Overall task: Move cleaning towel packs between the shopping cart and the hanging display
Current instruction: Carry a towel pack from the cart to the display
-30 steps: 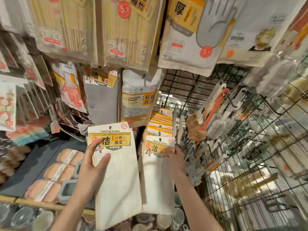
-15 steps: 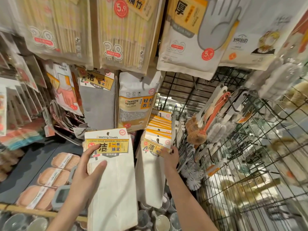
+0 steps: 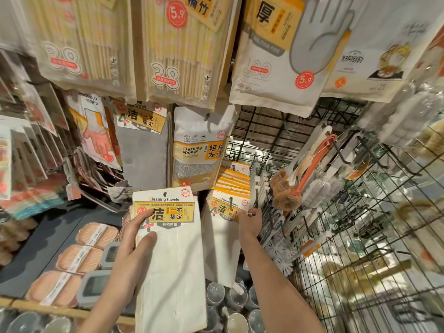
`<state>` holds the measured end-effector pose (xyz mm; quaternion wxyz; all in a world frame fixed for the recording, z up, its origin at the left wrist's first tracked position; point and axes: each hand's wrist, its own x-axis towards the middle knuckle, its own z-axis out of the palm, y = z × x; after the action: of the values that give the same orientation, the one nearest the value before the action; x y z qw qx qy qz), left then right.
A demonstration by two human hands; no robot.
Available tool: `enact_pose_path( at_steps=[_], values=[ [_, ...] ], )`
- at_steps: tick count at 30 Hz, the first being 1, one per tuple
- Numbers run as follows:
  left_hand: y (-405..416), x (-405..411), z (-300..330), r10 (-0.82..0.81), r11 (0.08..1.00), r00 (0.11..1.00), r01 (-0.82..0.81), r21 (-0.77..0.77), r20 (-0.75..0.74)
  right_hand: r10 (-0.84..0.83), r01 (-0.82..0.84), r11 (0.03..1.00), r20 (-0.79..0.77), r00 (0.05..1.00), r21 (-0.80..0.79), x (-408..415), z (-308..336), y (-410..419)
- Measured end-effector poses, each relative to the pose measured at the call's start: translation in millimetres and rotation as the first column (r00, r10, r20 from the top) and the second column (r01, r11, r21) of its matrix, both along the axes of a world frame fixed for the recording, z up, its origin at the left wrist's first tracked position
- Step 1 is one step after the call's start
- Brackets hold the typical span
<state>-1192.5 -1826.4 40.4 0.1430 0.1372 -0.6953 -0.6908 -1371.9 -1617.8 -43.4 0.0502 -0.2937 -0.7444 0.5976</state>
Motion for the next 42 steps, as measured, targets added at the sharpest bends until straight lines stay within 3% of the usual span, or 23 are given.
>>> enact_pose_path(
  at_steps=[11, 15, 20, 25, 31, 42],
  values=[
    [9, 0, -6, -0.035, 0.998, 0.999, 0.035, 0.046, -0.003, 0.111, -0.110, 0.992, 0.000, 0.994, -0.059, 26, 8, 17],
    [19, 1, 0, -0.066, 0.998, 0.997, 0.066, 0.016, -0.046, 0.175, -0.184, 0.979, -0.098, 0.980, -0.092, 52, 34, 16],
    [29, -1, -2, -0.103, 0.994, 0.992, 0.106, 0.040, -0.077, 0.388, -0.446, 0.864, -0.256, 0.885, -0.233, 87, 82, -3],
    [38, -1, -8, -0.136, 0.983, 0.986, 0.147, 0.109, -0.097, 0.548, -0.598, 0.794, -0.297, 0.782, -0.110, 104, 103, -18],
    [43, 1, -11, -0.117, 0.986, 0.991, 0.124, 0.113, -0.069, 0.461, -0.481, 0.876, -0.231, 0.857, -0.033, 110, 102, -12],
    [44, -1, 0, -0.043, 0.994, 0.998, 0.048, 0.101, -0.049, 0.323, -0.365, 0.922, -0.265, 0.909, -0.129, 107, 85, 4]
  ],
)
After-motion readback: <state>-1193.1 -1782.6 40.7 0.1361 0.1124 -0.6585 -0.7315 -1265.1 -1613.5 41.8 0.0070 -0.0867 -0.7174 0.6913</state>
